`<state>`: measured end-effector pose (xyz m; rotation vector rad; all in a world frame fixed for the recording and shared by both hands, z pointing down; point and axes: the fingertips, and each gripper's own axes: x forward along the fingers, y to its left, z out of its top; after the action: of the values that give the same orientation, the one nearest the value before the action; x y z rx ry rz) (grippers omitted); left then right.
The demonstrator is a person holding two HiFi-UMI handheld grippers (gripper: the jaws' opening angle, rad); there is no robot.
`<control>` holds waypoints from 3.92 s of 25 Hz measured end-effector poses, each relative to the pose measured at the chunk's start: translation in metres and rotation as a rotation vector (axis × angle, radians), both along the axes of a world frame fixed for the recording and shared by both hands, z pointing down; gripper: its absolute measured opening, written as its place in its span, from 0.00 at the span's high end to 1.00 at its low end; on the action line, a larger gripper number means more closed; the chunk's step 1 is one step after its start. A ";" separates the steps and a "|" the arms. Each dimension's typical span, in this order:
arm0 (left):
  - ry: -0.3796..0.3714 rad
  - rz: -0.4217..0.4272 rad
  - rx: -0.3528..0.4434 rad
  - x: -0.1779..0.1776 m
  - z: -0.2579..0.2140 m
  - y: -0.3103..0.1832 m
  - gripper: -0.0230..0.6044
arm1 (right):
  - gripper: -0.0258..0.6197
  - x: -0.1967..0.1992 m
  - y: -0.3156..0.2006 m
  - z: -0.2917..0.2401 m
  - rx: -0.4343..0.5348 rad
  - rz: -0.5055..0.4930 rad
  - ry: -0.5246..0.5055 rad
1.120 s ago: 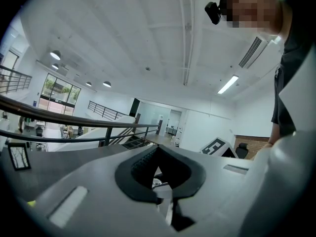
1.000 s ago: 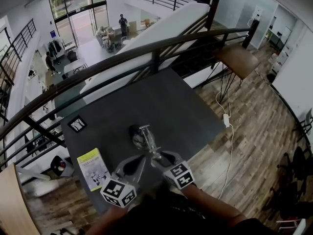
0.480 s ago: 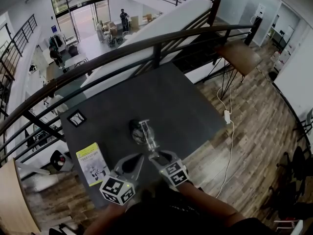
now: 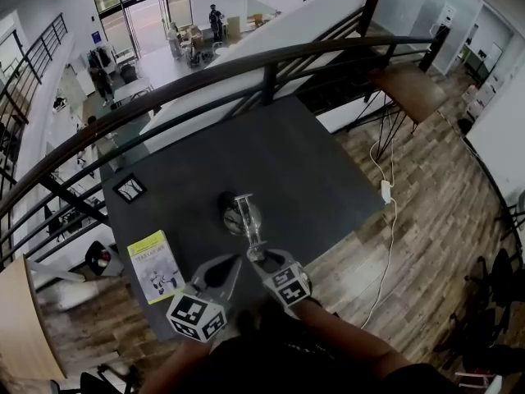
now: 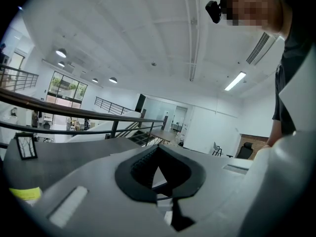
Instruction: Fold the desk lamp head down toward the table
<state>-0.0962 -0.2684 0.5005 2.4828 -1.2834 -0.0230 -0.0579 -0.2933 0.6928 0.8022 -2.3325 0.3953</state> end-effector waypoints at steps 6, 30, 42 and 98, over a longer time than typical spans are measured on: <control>-0.001 -0.021 -0.019 -0.004 0.004 -0.003 0.96 | 0.67 -0.003 -0.004 0.015 -0.018 -0.019 0.027; -0.003 -0.053 -0.078 -0.006 0.030 -0.015 0.96 | 0.67 -0.009 -0.016 0.058 -0.065 -0.083 0.088; -0.014 -0.066 -0.104 -0.009 0.042 -0.019 0.96 | 0.66 -0.011 -0.022 0.070 -0.085 -0.107 0.105; 0.041 0.024 0.170 0.014 -0.061 0.092 0.96 | 0.96 0.006 0.097 -0.205 0.361 -0.037 -0.367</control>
<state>-0.0825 -0.1766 0.4395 2.6241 -1.2835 -0.1840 -0.0522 -0.1963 0.4876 0.9123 -2.8083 0.1080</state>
